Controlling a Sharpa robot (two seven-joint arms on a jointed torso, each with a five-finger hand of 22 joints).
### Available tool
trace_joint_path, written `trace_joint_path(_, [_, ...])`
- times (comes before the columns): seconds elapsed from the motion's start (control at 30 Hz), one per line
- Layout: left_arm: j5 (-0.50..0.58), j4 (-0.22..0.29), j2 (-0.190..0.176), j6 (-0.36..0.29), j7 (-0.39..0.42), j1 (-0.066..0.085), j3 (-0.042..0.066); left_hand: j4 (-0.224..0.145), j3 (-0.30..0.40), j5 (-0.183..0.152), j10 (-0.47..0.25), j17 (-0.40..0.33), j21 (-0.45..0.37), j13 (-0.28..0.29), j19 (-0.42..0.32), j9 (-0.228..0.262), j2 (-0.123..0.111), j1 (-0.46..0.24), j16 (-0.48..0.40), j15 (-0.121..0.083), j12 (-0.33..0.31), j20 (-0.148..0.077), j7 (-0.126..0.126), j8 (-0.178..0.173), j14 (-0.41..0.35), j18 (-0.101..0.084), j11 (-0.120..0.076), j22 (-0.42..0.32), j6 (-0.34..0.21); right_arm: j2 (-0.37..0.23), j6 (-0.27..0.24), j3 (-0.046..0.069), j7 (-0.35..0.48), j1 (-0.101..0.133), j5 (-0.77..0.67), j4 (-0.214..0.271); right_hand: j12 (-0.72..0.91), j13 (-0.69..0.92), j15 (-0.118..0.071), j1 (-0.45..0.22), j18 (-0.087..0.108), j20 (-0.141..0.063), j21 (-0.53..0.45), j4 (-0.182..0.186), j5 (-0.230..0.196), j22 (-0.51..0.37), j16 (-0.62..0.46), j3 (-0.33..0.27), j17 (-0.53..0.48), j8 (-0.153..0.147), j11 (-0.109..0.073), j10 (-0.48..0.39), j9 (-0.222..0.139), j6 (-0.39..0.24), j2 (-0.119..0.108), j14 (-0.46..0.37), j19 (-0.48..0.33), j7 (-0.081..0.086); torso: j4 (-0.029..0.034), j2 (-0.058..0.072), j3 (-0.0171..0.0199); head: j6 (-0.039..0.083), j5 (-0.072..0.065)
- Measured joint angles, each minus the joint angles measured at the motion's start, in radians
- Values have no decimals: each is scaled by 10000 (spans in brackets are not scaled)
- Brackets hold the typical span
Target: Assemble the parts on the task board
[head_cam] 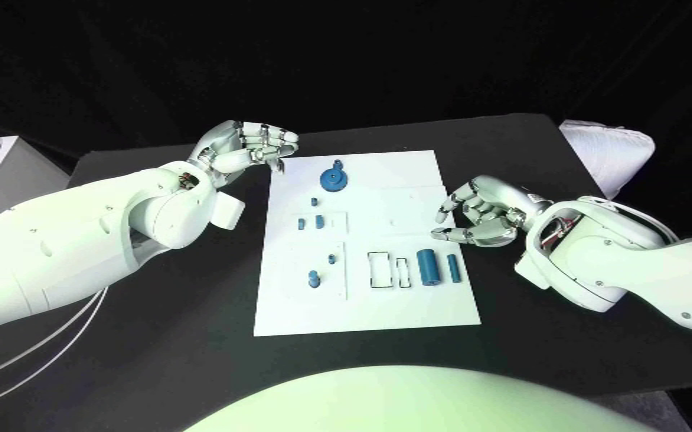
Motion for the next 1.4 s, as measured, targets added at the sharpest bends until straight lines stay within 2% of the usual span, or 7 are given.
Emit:
trace_joint_path(0.23, [7,96,-57,0,5,-40,1,0,0,0,0,1,0,1,0,1,0,0,0,0,0,0,0,0,0,0,0,0,0,-274,163,-61,-721,-176,-512,305,199,-1,1,-288,0,1,288,33,0,-1,108,-1005,-1,202,0,0,0,98,366,0,-1,-86,13,-6,0,26,-128])
trace_joint_path(0.3, [9,120,-88,0,5,-50,1,0,0,0,0,1,0,1,0,1,0,0,0,0,0,0,0,0,0,0,0,0,0,-305,188,-70,-920,-205,-726,376,222,-1,2,-329,-118,0,352,37,40,-2,116,-1202,-1,233,0,1,10,132,407,0,-1,-82,18,-5,-6,36,-149])
trace_joint_path(0.4, [12,136,-115,0,5,-58,1,0,0,0,0,0,0,1,0,1,0,0,0,0,0,0,0,0,0,1,0,0,0,-290,223,-82,-1158,-268,-981,451,222,-1,2,-471,-155,1,429,26,523,-2,116,-1599,-1,331,0,1,10,187,549,0,-1,-138,18,-2,-12,43,-166])
trace_joint_path(0.53, [15,168,-129,0,5,-63,1,0,0,0,0,1,0,1,0,1,0,0,0,0,0,0,0,0,0,-1,0,0,0,-139,263,-99,-1402,-446,-1231,483,222,-2,3,-527,-155,1,429,29,621,-3,116,-1869,-1,349,-34,35,10,187,605,-1,-2,-138,17,-1,-27,48,-173])
trace_joint_path(0.93, [21,208,-170,0,7,-69,0,28,-28,0,0,1,1,-9,0,2,0,0,0,-1,0,0,0,0,0,0,0,-11,0,413,412,-117,-1887,-908,-1750,236,222,-3,4,-656,-156,2,429,44,621,-4,116,-2236,-3,394,-34,34,9,187,734,-1,-3,-137,29,12,-25,8,-151])
trace_joint_path(1.1, [25,213,-177,0,7,-69,0,28,-28,0,0,-7,-42,-9,0,-4,0,0,0,0,0,0,0,0,1,0,0,-10,0,612,513,-114,-2093,-1022,-1908,144,222,-4,5,-786,-155,2,468,56,620,-5,156,-2418,-4,427,-34,34,9,187,863,-1,-3,-137,25,17,-20,-25,-140])
trace_joint_path(1.4, [30,221,-177,3,6,-70,0,27,-27,0,1,-9,-43,-8,0,-6,0,0,0,-1,0,0,0,0,1,0,-1,-10,0,1079,522,-58,-2413,-1120,-2165,-64,221,-5,2,-840,-155,2,468,19,620,-6,155,-2457,-5,584,-71,-4,74,259,918,-4,-3,-169,27,23,-12,-49,-128])
